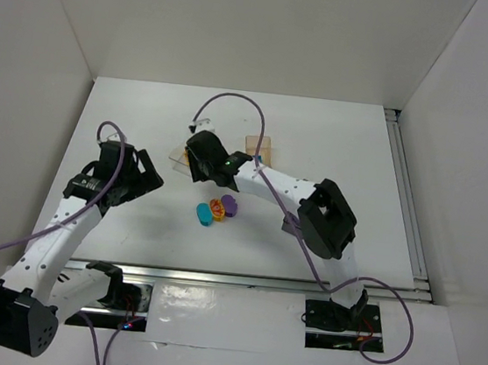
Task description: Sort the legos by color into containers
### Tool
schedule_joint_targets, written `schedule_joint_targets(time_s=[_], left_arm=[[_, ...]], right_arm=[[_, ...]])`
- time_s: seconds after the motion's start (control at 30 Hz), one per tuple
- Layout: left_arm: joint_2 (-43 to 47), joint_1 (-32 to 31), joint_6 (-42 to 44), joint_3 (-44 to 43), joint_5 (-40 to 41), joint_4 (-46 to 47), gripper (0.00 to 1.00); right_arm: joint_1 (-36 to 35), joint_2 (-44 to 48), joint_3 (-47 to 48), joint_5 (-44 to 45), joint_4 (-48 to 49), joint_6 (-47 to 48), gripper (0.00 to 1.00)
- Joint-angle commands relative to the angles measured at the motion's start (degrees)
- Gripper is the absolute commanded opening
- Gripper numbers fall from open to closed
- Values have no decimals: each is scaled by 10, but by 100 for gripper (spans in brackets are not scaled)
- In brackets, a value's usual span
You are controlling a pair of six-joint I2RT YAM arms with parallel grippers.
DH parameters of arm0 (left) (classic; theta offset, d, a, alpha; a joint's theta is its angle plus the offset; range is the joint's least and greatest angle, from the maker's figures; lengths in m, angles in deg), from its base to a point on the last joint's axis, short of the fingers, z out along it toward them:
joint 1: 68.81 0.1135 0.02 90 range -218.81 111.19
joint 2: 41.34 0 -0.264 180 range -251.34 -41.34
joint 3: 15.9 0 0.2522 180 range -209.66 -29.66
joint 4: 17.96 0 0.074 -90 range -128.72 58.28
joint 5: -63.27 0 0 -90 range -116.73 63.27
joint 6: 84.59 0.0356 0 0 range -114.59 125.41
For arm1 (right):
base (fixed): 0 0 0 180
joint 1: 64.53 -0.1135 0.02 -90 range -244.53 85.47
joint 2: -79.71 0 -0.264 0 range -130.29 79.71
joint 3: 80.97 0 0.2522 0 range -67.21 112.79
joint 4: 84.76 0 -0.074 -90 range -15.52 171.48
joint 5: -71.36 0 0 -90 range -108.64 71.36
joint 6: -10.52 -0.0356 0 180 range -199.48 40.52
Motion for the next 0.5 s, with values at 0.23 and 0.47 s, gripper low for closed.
schedule_joint_targets(time_s=[0.23,0.47], left_arm=[[-6,19,21,-38,-20,0,92],[-6,30,32,-43,-20,-6,93]], right_arm=[[32,-105,234,-1,-15,28,33],[55,-205,389,-27,-44,23,54]])
